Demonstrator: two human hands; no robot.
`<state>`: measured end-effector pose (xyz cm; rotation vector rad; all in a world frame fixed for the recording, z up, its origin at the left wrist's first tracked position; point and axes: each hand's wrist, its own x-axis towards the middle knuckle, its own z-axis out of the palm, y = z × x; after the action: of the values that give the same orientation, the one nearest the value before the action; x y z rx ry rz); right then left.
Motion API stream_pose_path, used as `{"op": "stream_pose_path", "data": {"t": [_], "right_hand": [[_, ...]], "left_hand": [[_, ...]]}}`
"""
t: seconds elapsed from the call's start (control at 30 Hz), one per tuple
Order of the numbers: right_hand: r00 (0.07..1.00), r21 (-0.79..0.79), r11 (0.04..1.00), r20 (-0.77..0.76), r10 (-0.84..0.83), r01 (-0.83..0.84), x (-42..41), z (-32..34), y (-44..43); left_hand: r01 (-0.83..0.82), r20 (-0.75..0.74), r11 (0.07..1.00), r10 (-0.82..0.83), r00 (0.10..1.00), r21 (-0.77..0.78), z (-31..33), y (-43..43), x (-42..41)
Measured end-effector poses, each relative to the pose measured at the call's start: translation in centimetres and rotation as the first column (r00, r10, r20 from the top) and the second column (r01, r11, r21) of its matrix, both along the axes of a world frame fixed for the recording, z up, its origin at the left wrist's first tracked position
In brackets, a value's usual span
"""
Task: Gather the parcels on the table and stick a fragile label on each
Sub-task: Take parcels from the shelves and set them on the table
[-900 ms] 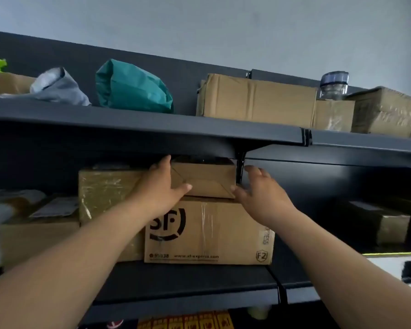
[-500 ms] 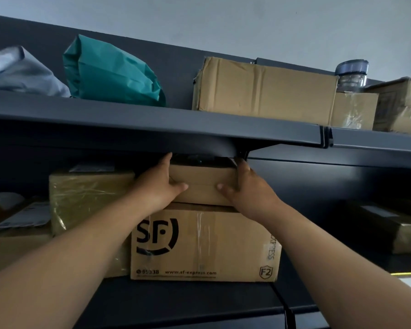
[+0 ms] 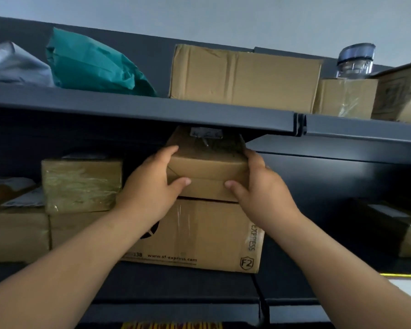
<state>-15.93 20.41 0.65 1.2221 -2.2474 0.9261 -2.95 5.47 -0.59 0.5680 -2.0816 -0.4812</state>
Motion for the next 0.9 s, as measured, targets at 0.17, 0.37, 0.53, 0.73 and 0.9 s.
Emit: {"op": "stream_pose_path", "data": {"t": [0.17,0.37,0.53,0.73,0.9], "right_hand": [[0.999,-0.025,0.999,0.032,-0.034,0.035,3.8,-0.4,5.1],[0.987,-0.029,0.987,0.041,-0.155,0.156,10.4,-1.9,11.4],[0.964,-0.034,0.969,0.109,-0.241,0.246,16.5,-4.4,17.1],[0.92,-0.016,0.929,0.146,-0.365,0.371,21.5,-6.7,25.3],[0.861,0.014,0.875,0.174,-0.479,0.484,23.1,-8.6,32.2]], "left_hand": [[0.011,0.008,0.998,-0.011,1.0,-0.057,-0.5,4.8,3.0],[0.117,0.001,0.988,-0.117,0.993,-0.099,-1.7,10.2,8.2],[0.225,0.027,0.968,-0.224,0.974,-0.107,-3.9,15.1,12.8],[0.395,0.068,0.915,-0.39,0.918,-0.082,-5.9,22.2,15.4],[0.519,0.1,0.854,-0.514,0.852,-0.03,-7.8,28.2,14.9]]}}
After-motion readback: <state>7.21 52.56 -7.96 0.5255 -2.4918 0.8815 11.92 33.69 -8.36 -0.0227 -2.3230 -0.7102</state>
